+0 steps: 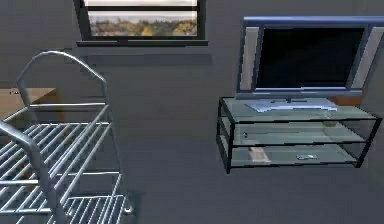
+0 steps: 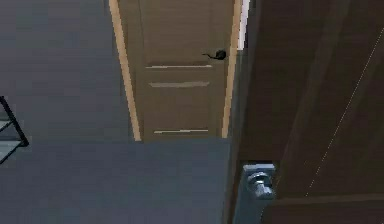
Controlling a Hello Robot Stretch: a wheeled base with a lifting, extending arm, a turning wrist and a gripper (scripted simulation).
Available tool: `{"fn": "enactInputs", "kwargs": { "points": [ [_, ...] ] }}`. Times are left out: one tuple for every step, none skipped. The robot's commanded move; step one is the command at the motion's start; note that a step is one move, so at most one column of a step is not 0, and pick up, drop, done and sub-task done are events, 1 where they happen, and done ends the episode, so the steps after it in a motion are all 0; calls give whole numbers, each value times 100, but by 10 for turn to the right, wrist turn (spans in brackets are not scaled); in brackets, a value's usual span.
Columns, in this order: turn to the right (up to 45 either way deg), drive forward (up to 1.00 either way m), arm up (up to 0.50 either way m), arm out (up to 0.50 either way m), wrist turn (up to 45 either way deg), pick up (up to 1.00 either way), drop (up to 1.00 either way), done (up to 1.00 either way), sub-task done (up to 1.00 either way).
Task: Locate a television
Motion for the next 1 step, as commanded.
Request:
{"fn": "enactInputs", "kwargs": {
  "points": [
    [120, 0, 0, 0, 0, 0, 0, 0, 0]
  ]
}}
